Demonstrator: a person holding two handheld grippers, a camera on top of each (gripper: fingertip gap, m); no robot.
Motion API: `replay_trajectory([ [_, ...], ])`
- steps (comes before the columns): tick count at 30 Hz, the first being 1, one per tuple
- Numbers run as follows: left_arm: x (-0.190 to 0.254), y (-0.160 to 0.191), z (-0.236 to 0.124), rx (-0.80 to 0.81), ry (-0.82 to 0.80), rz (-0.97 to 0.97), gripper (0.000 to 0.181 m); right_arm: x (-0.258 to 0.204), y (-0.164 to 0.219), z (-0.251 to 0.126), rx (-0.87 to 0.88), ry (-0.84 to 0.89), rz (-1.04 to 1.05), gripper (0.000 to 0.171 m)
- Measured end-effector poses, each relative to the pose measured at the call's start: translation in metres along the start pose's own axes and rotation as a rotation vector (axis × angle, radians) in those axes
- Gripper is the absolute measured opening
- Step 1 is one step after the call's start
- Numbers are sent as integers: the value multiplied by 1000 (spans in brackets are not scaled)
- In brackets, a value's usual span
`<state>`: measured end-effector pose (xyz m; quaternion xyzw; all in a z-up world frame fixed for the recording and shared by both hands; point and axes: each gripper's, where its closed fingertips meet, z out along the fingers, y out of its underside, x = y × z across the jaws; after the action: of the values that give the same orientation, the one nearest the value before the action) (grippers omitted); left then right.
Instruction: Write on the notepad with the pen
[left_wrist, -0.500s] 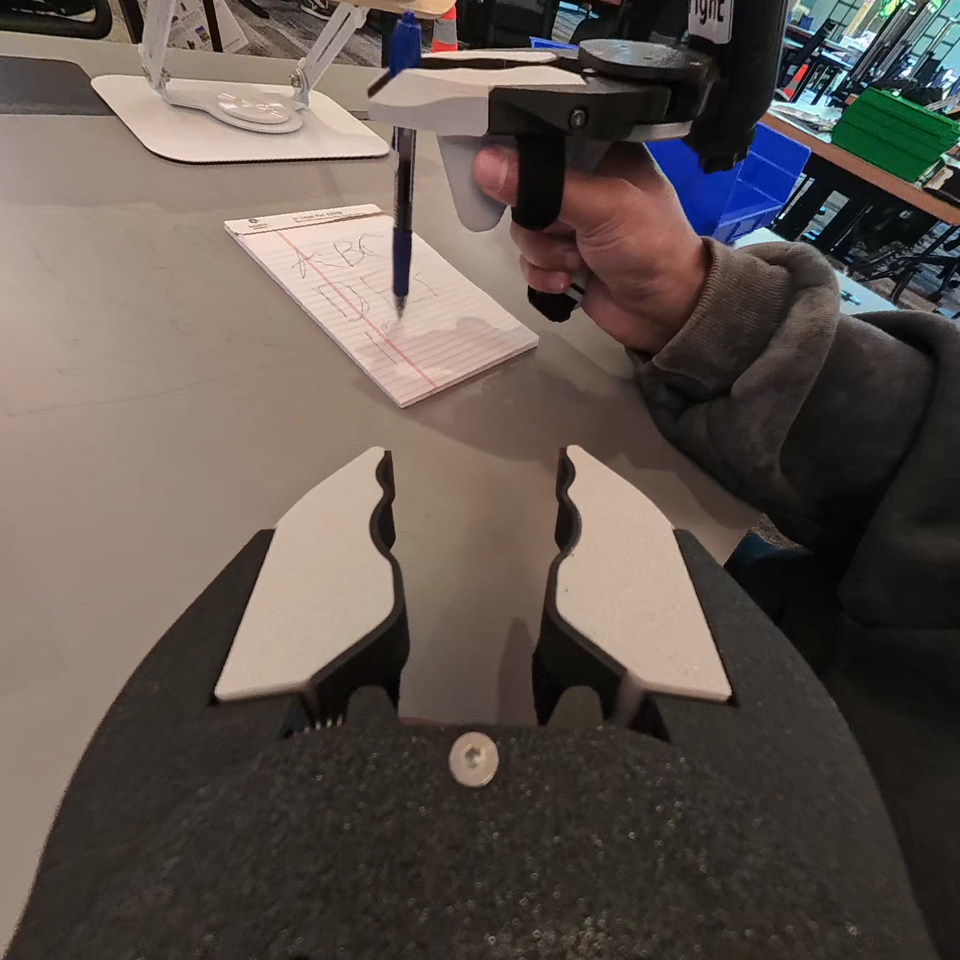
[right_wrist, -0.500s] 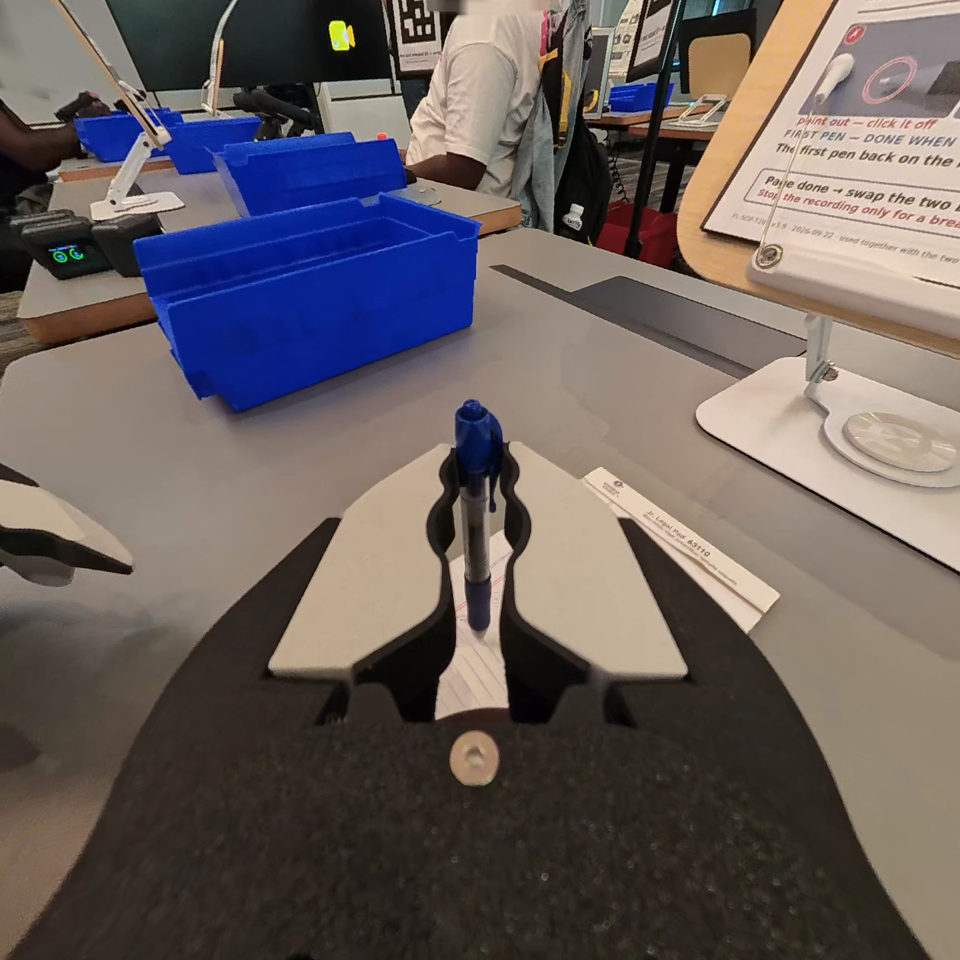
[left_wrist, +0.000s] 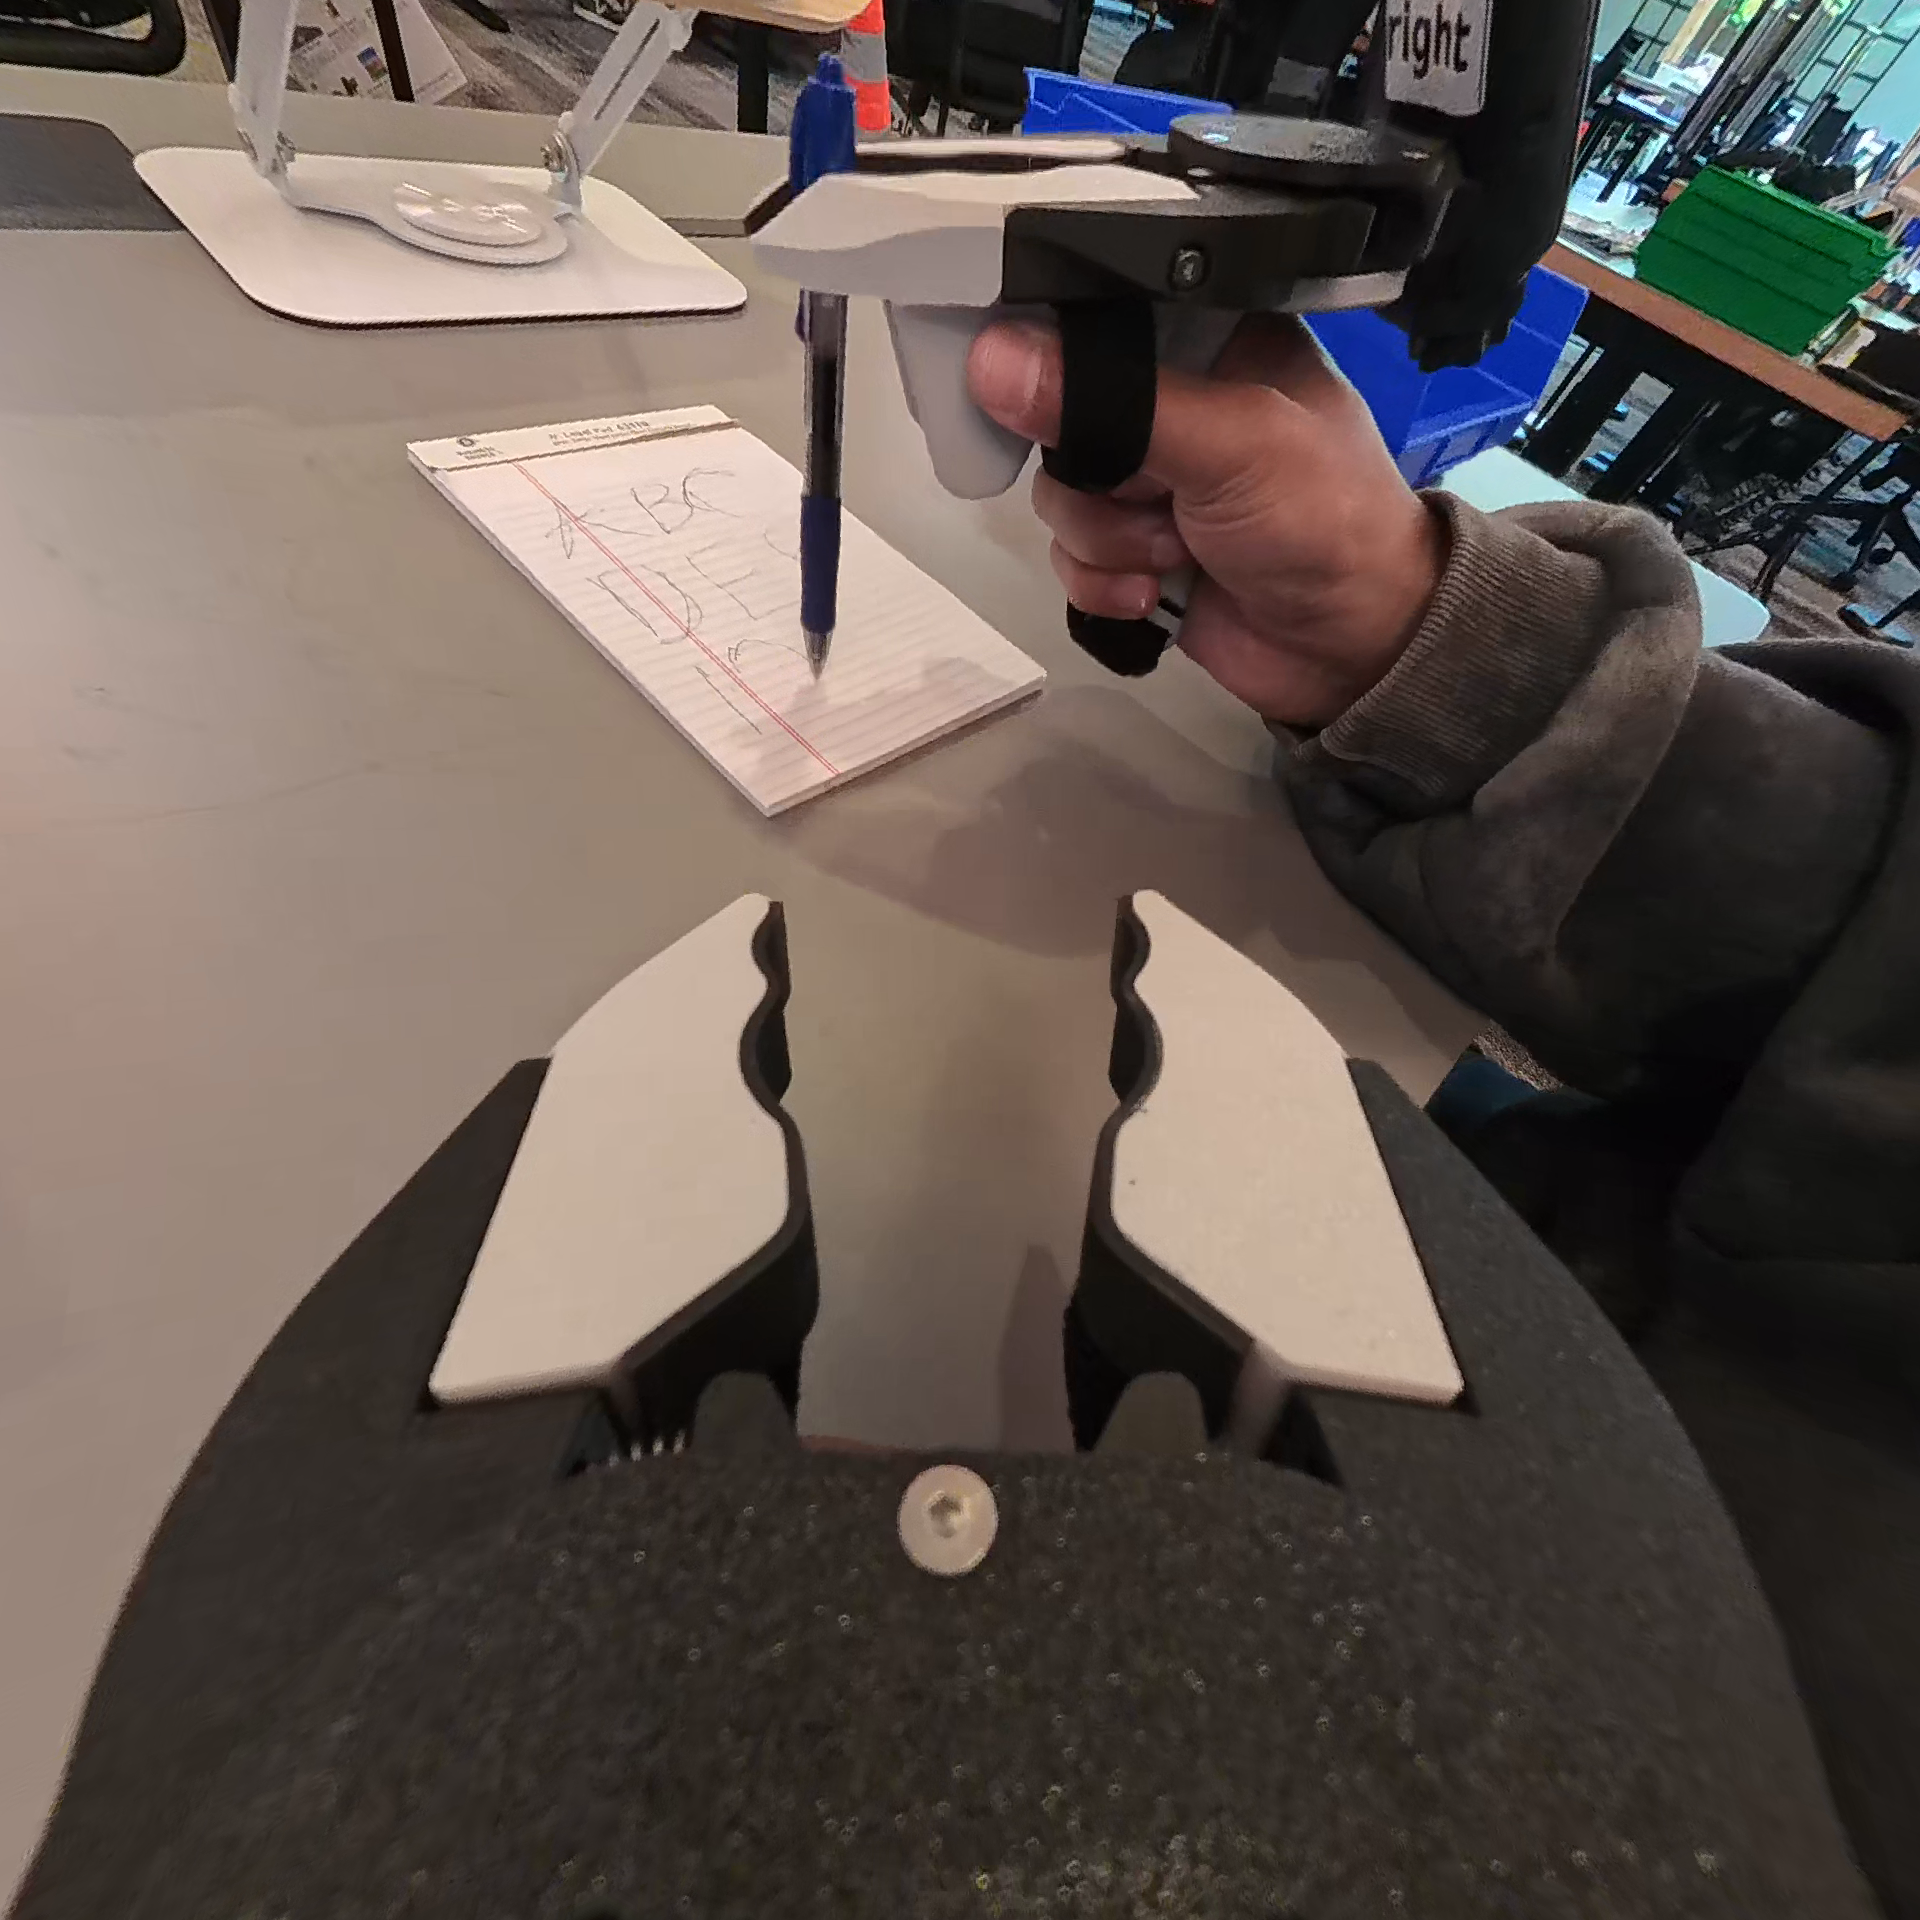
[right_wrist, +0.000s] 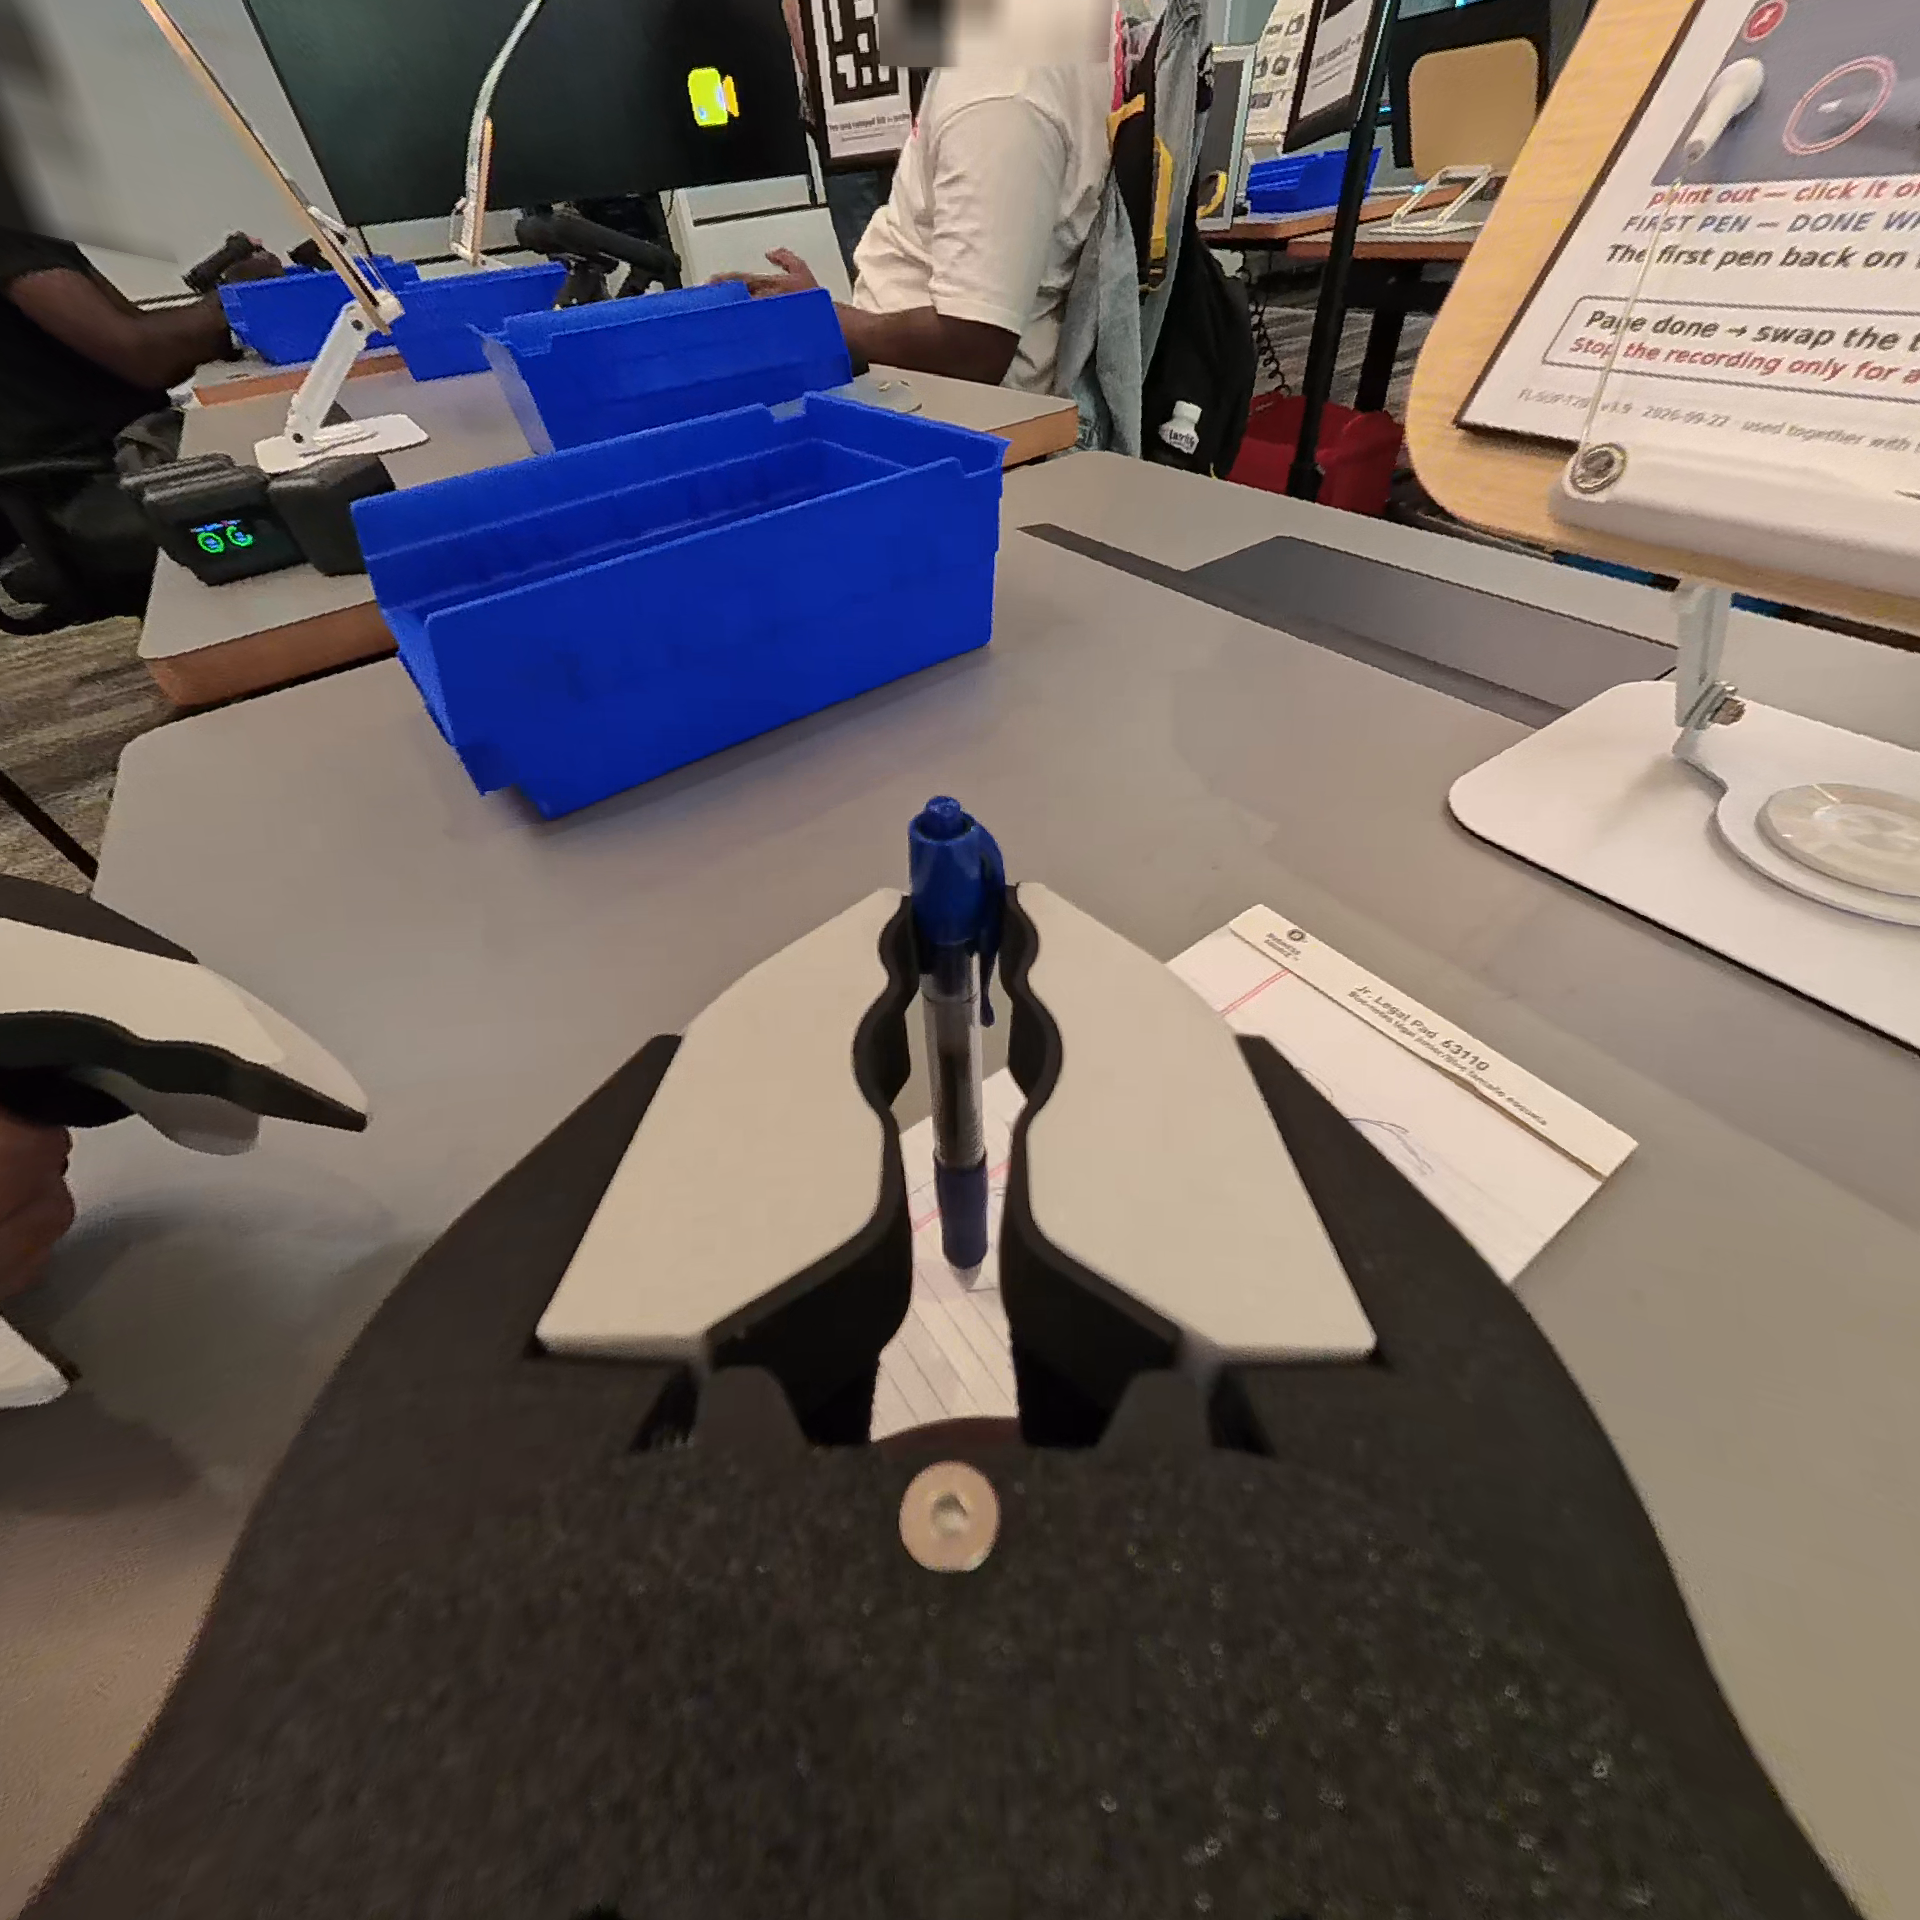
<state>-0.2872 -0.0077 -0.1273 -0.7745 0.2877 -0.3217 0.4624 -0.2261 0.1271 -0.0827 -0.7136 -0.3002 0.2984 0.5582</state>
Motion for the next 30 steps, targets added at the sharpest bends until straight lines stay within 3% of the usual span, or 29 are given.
replay_trajectory([
  [11,6,0,-1,-2,6,15,59,-16,0,8,4,-35,10,14],
  [25,11,2,1,-15,13,24,59,-6,3,-10,-14,-3,-9,14],
  [30,12,2,2,-18,13,31,59,7,-19,-15,53,33,-16,14],
])
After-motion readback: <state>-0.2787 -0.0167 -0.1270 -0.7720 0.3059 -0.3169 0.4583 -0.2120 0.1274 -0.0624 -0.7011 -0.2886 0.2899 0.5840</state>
